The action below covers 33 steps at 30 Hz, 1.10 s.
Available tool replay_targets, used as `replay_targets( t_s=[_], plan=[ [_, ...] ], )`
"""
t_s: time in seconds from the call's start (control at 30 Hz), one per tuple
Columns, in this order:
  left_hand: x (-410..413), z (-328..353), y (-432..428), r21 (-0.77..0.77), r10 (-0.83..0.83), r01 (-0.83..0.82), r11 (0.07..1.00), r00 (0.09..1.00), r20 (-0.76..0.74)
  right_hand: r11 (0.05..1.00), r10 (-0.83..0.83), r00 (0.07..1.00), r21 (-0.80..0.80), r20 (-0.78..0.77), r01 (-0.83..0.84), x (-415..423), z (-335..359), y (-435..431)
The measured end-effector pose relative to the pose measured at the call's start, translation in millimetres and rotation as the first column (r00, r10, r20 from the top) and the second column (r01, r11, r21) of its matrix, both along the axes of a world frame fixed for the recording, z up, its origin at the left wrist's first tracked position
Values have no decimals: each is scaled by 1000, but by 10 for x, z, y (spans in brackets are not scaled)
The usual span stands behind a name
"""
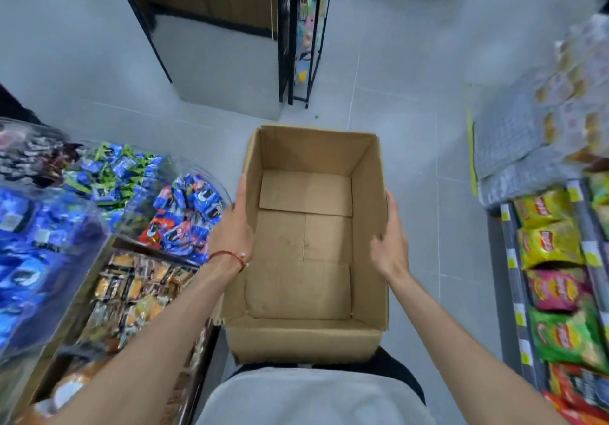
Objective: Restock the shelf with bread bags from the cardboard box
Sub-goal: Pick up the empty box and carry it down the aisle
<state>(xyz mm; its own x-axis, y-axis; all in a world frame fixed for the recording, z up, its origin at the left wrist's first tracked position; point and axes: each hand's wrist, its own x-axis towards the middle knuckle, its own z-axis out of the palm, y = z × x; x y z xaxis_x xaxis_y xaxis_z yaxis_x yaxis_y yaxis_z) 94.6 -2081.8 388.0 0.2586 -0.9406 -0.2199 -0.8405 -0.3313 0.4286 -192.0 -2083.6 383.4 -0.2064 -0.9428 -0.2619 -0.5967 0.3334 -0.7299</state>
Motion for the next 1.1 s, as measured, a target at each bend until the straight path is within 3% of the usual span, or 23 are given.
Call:
replay_targets(
  t_s=[0.3, 0.67, 0.9, 1.1],
  plan=[
    [229, -89, -1773, 19, 87, -87, 996, 996, 8, 997, 79, 997, 10, -3, -79, 269, -99, -2016],
    [658, -252, -3285, 89, 371, -373, 923, 928, 47, 906, 419, 908, 63, 24, -419, 915, -338, -4376],
    [1304, -562, -3765, 154, 602, -589, 793, 797, -46, 776, 625, 780, 104, -2, -622, 1956, -556, -5421],
    [1961, -1152, -4047, 179, 743, -722, 668, 661, -106, 665, 741, 671, 118, 17, -738, 2977, -1157, -6095]
  ],
)
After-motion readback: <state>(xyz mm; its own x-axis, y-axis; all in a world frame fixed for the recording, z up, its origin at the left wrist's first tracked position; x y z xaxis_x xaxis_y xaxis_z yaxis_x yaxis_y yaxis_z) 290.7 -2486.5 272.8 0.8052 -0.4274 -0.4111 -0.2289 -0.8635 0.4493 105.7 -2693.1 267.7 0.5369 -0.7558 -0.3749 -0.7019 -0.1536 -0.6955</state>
